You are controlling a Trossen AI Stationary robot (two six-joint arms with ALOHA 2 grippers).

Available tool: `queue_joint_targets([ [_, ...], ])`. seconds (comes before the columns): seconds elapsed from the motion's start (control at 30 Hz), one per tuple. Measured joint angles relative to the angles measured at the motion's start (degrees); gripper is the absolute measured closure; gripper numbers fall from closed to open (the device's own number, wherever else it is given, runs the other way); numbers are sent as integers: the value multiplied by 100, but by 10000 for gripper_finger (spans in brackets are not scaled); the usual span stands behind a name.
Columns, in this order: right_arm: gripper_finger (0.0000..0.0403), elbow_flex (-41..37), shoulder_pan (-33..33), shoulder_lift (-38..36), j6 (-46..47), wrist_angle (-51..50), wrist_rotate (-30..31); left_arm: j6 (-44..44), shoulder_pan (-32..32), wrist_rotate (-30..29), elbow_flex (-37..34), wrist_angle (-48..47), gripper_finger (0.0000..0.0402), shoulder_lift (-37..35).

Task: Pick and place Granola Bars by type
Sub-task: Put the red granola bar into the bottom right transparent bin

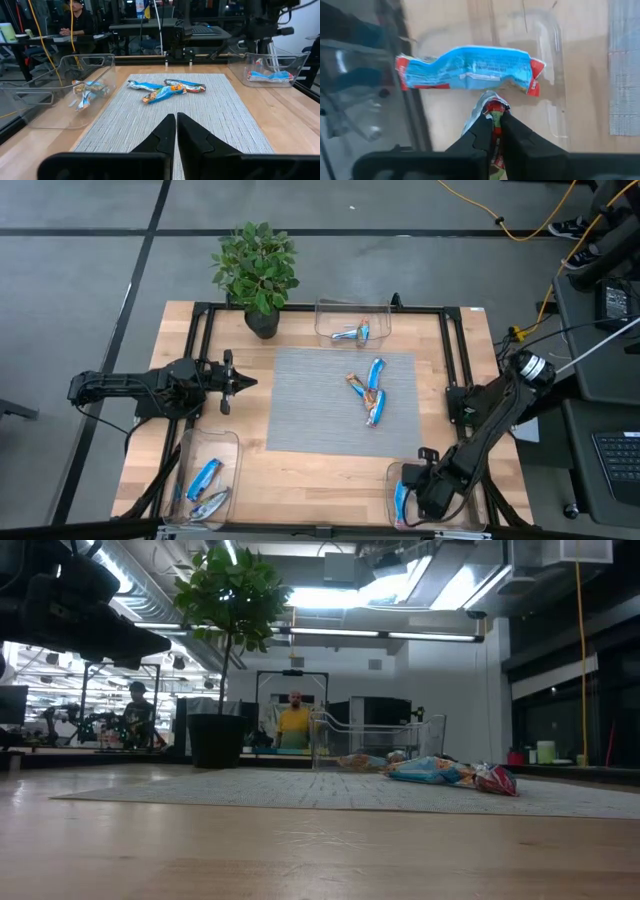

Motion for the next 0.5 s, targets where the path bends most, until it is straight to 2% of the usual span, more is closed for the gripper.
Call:
queue_joint_targets([
  [0.17, 384, -1, 24, 242, 7, 11, -240, 0, 1, -2, 0, 0, 391, 0],
  [0.37, 349, -2, 26, 305, 3, 122, -300, 0, 1, -2, 0, 0, 395, 0],
  [0.5, 342, -2, 26, 305, 142, 149, -300, 0, -1, 0, 0, 0, 392, 0],
])
